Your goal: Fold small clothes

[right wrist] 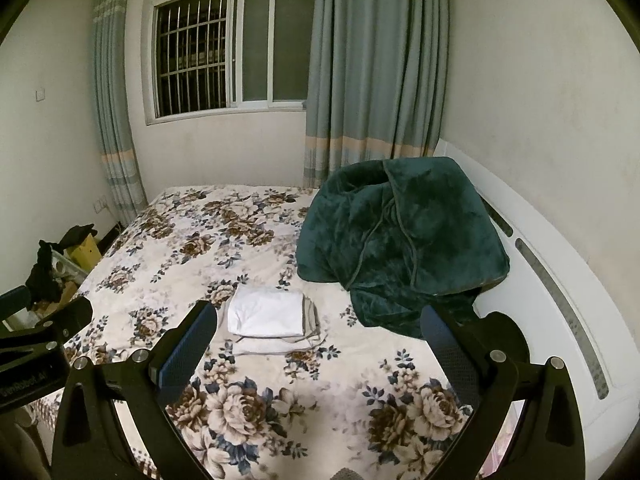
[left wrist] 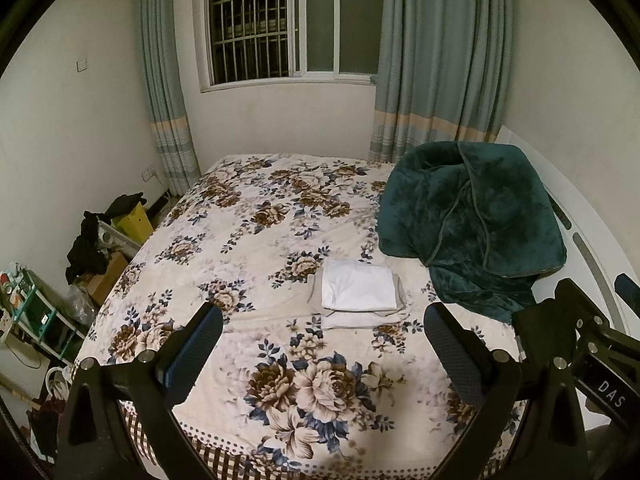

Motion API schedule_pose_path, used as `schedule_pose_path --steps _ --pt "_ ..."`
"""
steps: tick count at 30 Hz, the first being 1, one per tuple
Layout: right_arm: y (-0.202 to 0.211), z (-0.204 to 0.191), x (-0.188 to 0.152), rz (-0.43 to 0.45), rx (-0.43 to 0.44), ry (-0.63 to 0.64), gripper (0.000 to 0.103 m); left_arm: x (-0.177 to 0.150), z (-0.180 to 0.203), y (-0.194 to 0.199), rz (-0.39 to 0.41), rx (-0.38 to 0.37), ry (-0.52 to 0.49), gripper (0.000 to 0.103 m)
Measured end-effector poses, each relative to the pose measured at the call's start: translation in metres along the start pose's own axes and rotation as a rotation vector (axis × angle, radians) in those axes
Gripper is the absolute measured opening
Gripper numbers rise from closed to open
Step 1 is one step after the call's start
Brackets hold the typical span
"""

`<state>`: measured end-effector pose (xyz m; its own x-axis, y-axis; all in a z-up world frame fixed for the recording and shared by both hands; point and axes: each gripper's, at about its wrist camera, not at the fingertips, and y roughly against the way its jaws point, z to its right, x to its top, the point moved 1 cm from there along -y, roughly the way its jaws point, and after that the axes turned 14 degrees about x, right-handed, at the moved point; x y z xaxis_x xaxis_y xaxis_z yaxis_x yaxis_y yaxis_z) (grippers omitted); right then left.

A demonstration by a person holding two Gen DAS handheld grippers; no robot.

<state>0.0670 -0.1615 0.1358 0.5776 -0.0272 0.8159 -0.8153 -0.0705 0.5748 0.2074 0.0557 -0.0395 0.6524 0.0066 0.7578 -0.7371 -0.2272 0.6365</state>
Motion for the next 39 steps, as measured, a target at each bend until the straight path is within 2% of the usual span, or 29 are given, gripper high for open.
schedule_pose_path --steps 22,30,39 --pt "0.001 0.001 -0.002 0.006 0.002 -0.005 0.103 0.01 -0.005 0.001 0.015 0.005 0.013 0.103" --pt "0.002 -0.001 0.008 0.004 0.007 -0.007 0.103 0.01 -0.004 0.002 0.012 0.007 0.014 0.103" --pt "0.003 -0.002 0.005 0.009 0.003 -0.009 0.103 0.013 0.001 0.011 0.04 0.012 0.031 0.103"
